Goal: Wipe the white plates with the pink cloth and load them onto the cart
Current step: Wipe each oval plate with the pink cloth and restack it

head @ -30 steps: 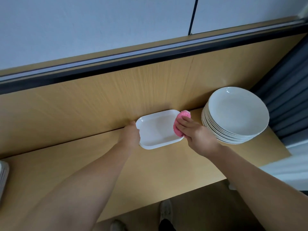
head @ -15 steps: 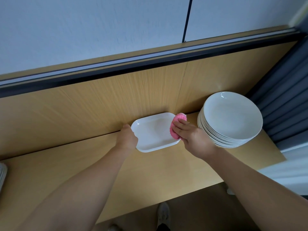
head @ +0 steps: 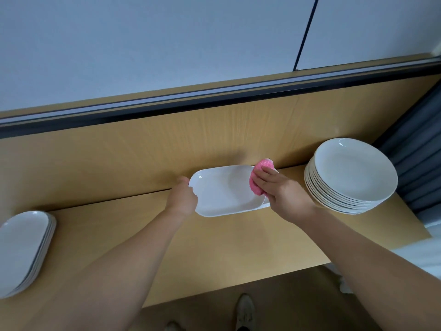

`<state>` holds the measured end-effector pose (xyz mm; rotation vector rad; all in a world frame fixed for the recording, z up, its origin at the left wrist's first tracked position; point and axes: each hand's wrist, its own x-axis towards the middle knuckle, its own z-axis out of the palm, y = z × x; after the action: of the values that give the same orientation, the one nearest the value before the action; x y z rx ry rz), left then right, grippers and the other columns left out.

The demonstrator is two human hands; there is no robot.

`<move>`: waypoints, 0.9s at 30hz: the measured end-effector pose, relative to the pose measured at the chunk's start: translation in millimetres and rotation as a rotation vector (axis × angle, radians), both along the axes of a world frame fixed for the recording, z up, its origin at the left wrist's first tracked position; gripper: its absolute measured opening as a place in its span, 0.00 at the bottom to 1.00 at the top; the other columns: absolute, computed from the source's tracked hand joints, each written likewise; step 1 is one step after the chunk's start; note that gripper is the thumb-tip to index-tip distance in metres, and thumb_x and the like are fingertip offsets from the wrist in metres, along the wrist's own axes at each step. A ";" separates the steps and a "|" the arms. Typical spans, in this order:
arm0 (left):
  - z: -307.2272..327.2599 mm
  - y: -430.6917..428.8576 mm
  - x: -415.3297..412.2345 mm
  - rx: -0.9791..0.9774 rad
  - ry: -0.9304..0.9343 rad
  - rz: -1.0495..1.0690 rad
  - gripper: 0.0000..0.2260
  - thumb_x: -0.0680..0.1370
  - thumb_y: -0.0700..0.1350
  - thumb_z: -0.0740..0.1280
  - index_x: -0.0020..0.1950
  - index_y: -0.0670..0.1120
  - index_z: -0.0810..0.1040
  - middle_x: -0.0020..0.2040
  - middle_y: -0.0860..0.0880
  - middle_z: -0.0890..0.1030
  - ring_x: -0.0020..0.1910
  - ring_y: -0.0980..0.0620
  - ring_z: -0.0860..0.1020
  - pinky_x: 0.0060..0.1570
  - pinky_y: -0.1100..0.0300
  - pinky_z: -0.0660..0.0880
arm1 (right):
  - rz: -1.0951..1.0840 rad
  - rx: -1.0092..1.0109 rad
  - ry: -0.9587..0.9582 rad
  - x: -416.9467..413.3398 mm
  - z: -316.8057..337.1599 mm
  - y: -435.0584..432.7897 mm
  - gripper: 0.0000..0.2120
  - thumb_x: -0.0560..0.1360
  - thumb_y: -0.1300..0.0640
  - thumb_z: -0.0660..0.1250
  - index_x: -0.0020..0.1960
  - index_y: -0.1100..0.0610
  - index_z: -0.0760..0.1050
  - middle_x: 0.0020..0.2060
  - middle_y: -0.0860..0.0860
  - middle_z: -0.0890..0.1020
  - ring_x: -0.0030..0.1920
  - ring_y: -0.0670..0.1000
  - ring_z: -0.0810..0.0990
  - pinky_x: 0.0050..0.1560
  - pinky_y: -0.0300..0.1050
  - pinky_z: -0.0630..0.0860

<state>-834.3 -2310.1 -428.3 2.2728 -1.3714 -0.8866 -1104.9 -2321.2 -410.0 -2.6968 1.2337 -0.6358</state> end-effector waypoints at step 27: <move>-62.4 112.5 171.4 0.129 0.032 0.123 0.11 0.80 0.37 0.56 0.62 0.43 0.68 0.44 0.49 0.73 0.42 0.47 0.73 0.30 0.60 0.64 | 0.212 0.143 0.108 202.6 -52.5 71.9 0.25 0.60 0.77 0.72 0.55 0.61 0.81 0.58 0.54 0.82 0.60 0.58 0.80 0.46 0.53 0.82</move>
<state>-662.9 -2197.7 -490.7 2.3977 -1.1781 -0.9923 -902.3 -2249.2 -462.5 -2.7207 0.9548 -0.3660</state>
